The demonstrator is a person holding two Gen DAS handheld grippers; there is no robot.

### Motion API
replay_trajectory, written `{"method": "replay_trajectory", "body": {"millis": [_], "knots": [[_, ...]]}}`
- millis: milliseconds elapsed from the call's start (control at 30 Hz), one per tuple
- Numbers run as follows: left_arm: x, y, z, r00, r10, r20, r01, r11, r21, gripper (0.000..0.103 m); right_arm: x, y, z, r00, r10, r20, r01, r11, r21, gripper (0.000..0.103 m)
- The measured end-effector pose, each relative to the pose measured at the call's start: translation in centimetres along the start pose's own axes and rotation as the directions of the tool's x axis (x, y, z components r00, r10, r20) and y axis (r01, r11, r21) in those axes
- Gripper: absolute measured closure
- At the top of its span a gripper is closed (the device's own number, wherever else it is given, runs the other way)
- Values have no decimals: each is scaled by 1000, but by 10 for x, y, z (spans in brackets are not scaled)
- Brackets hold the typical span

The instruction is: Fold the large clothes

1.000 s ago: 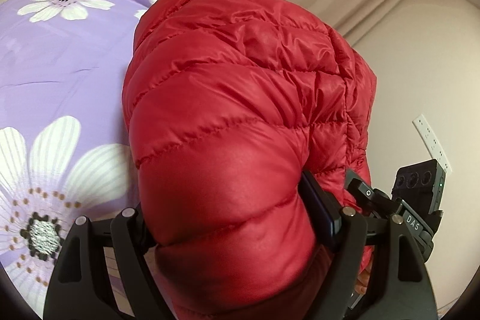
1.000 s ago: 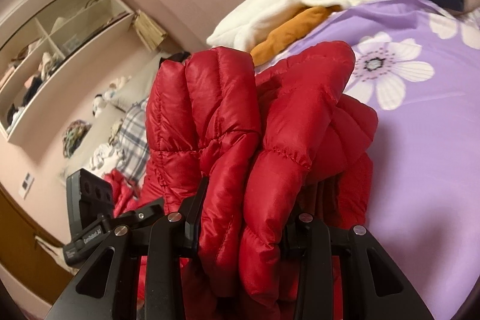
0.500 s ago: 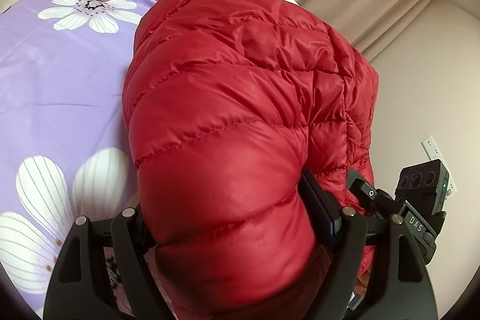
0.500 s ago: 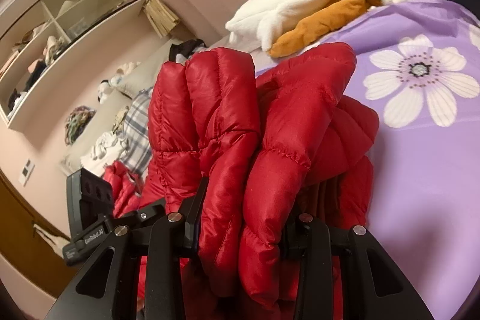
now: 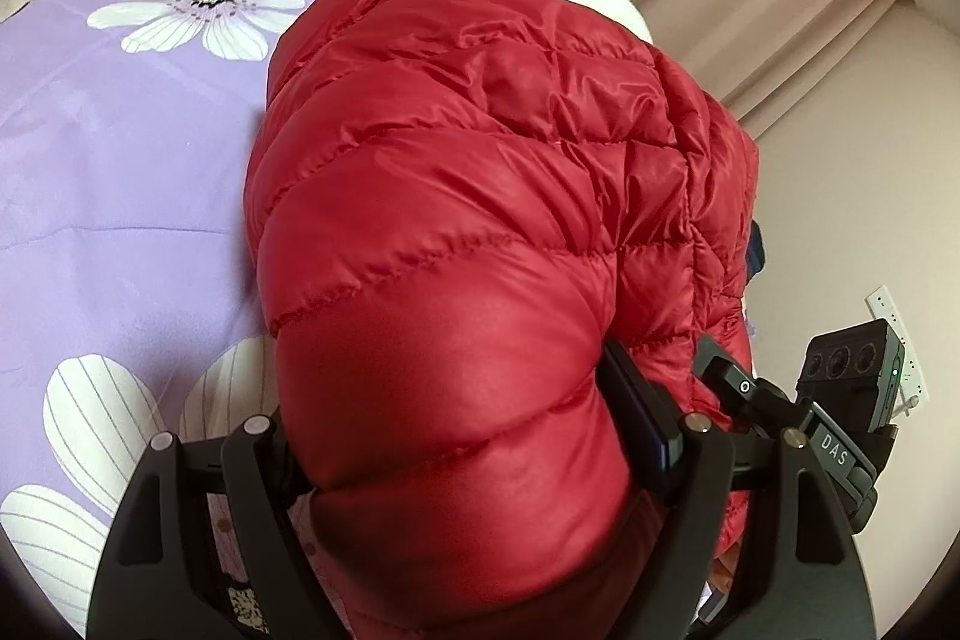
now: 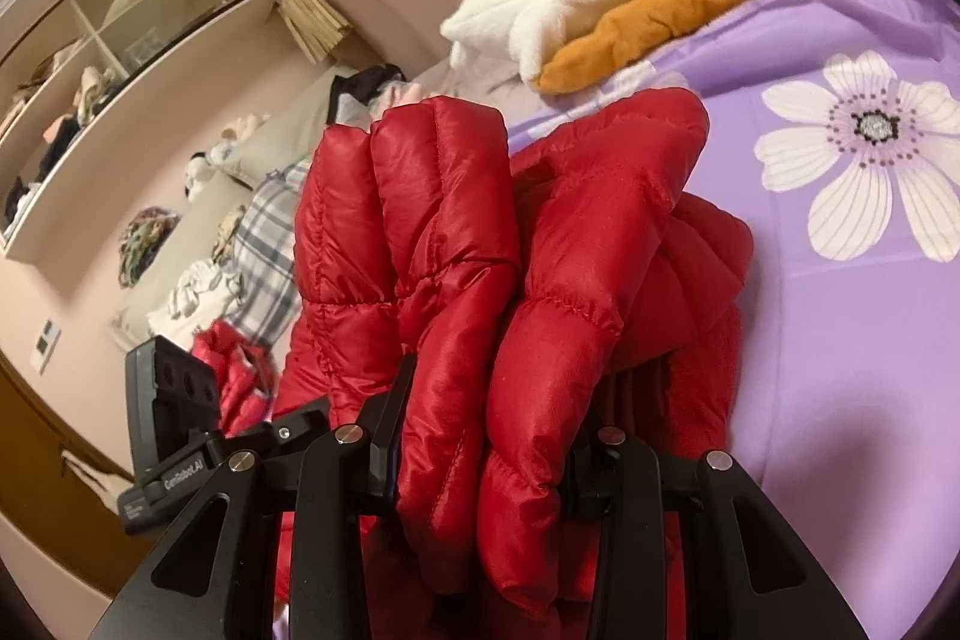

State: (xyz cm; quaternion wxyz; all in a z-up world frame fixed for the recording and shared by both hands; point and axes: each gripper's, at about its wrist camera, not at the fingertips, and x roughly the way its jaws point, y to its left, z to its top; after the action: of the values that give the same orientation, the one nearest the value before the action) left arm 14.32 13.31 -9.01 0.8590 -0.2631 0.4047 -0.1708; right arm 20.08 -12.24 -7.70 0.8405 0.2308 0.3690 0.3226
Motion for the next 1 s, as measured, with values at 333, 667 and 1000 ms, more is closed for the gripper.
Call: {"method": "replay_trajectory", "body": {"millis": [333, 667, 1000], "knots": [[10, 8, -3, 1000, 25, -11, -25, 1000, -10, 20, 8, -13, -8, 999, -29, -22, 30, 998, 58, 62], [14, 12, 1, 999, 32, -9, -32, 999, -11, 19, 8, -15, -10, 999, -37, -23, 39, 997, 70, 62], [14, 12, 0, 999, 33, -9, -33, 999, -10, 18, 9, -17, -11, 999, -38, -19, 39, 996, 76, 62]]}}
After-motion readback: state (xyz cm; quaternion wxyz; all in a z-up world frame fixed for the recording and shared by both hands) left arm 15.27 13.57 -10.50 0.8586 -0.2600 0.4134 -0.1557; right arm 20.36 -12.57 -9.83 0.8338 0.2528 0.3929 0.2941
